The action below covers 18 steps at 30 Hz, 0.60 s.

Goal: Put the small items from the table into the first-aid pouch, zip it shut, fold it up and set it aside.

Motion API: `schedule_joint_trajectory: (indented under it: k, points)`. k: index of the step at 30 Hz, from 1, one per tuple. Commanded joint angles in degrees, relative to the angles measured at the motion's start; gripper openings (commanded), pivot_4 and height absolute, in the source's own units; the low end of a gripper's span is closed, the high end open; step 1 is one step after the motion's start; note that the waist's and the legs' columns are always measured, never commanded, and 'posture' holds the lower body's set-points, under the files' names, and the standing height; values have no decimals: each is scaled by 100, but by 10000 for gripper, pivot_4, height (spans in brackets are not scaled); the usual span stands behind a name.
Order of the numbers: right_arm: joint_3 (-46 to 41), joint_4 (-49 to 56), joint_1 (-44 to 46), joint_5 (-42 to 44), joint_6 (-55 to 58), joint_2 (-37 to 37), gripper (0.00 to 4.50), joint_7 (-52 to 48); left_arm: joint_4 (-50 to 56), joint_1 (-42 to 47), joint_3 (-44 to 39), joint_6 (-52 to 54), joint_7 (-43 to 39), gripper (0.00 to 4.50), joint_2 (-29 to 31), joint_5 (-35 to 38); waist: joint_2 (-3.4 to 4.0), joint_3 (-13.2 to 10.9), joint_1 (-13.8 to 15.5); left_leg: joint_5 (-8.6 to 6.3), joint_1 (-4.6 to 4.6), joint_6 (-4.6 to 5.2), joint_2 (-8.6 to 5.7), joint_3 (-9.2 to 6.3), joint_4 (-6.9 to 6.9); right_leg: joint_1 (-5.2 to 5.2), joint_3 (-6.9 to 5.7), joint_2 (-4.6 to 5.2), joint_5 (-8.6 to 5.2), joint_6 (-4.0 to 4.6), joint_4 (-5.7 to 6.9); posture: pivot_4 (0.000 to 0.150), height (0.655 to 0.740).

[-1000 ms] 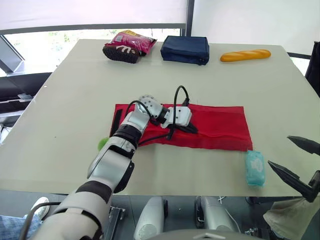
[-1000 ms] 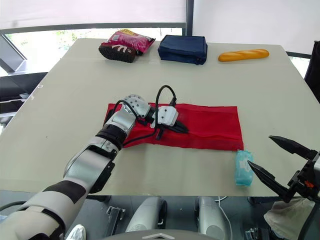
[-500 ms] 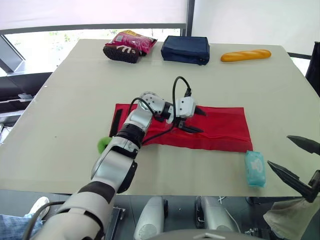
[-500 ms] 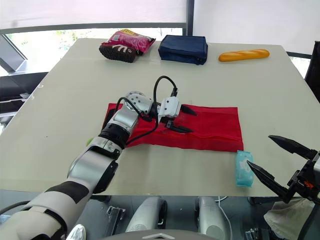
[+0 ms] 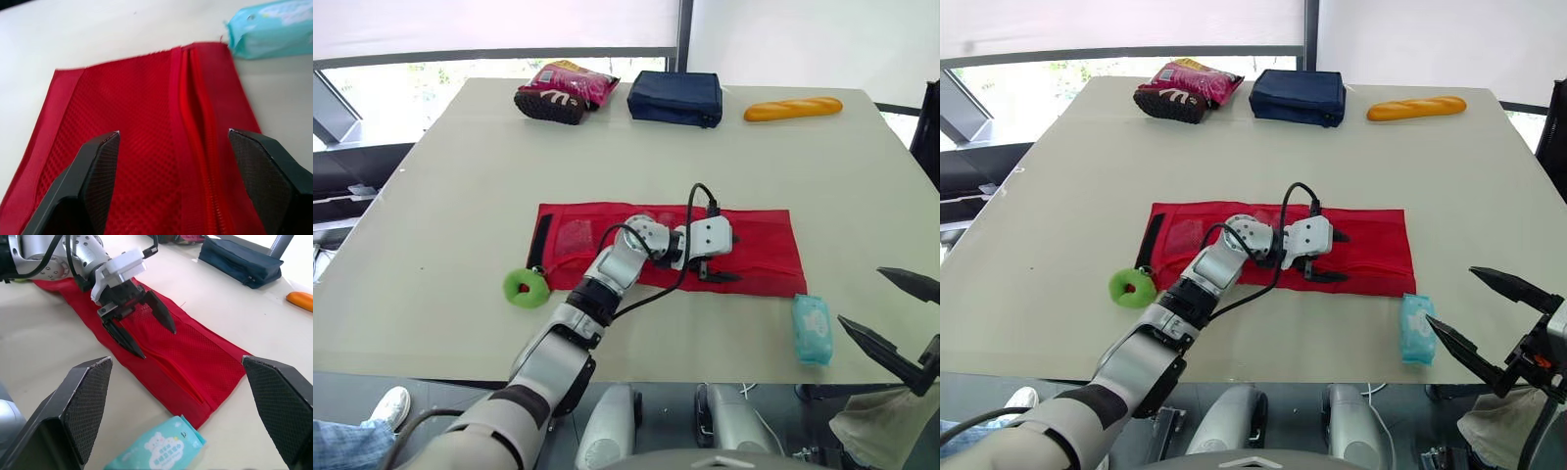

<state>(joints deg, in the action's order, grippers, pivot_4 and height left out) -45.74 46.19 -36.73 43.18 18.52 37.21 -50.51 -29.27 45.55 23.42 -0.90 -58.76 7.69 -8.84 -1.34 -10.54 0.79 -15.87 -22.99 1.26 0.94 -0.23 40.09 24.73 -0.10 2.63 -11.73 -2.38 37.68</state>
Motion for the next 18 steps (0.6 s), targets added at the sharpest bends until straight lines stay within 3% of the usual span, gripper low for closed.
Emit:
schedule_joint_trajectory:
  k: [1, 6, 7, 8, 9, 18]
  points:
    - [-69, 108, -10, 10, -97, -35, 45000, 75, 113, -20, 79, 88, 336, 29931, -99, -127, 0, 0, 1, 0, 0, 0, 0, 0, 0, 0, 0, 0, 0, 1, 0, 1500, 7134]
    - [-77, 143, -33, -11, -100, -56, 45000, 117, 64, -23, 65, 266, 616, 10439, -247, -149, 0, 0, 4, 0, -1, 0, -1, 2, 0, -1, 1, 2, -2, 4, -2, 1500, 7134]
    - [-84, 152, -46, -11, -100, -63, 45000, 126, 100, -45, 65, 323, 594, 9339, -269, -106, 0, 0, 3, 0, -1, 0, -2, 2, 0, -1, 1, 2, -2, 4, -2, 1500, 7134]
    - [-90, 159, -60, -12, -104, -70, 45000, 129, 133, -63, 59, 382, 577, 4012, -288, -69, 0, 0, 2, 0, -1, 0, -2, 2, 0, 0, 1, 2, -2, 4, -2, 1500, 7134]
    - [-96, 164, -73, -16, -110, -79, 45000, 132, 159, -73, 51, 432, 568, 1384, -303, -42, 0, 0, 2, 0, 0, 0, -1, 2, 0, 0, 1, 1, -3, 4, -1, 1500, 7134]
    - [58, 440, -589, -346, 557, -73, 45000, 689, 507, -35, -195, 1056, 476, 635, -384, 433, 1, 0, 4, 0, -2, 0, -1, 0, 0, 0, -1, 2, -12, 20, -2, 1500, 7134]
